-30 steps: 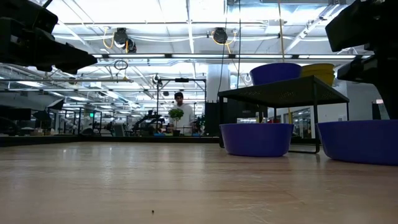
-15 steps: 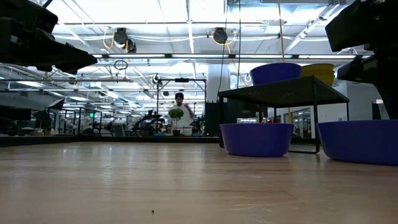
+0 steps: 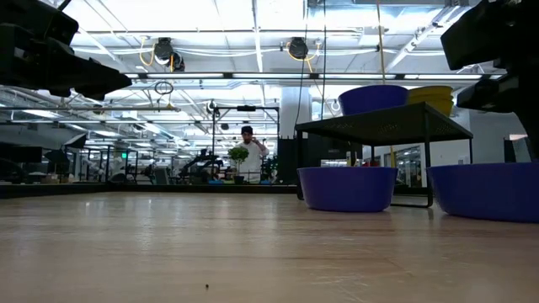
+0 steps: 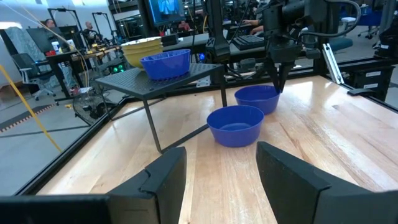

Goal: Pick & Place Mini bowls
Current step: Stack the right blue bowl on the blue bowl on the shelf

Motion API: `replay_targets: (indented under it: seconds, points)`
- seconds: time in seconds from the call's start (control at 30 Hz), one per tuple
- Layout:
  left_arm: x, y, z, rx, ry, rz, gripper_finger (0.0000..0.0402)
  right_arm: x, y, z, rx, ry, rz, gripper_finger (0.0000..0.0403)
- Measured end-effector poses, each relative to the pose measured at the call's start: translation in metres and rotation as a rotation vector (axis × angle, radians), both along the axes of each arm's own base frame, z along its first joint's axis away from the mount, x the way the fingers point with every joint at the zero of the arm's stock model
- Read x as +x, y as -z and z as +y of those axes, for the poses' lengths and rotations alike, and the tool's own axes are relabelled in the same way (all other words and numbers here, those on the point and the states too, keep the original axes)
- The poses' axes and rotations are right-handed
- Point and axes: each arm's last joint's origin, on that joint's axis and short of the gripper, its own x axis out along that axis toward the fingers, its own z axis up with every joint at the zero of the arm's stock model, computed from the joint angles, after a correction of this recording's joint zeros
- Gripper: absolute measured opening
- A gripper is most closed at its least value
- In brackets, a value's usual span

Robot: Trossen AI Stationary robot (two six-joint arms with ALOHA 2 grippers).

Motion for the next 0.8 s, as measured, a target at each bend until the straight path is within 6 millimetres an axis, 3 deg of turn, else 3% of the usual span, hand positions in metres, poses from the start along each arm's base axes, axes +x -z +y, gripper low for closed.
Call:
replay_targets:
  seconds: [0.37,0.8]
  points:
    - [0.000,0.000,0.000,0.000,0.000,0.000,0.0198,-0.001,-0.002,0.001,0.053,-0.012,0.015,0.0003]
    - [0.000,0.000,0.000,0.000,0.000,0.000,0.0198,0.006,-0.019,0.007,0.174,-0.051,-0.129,0.0001]
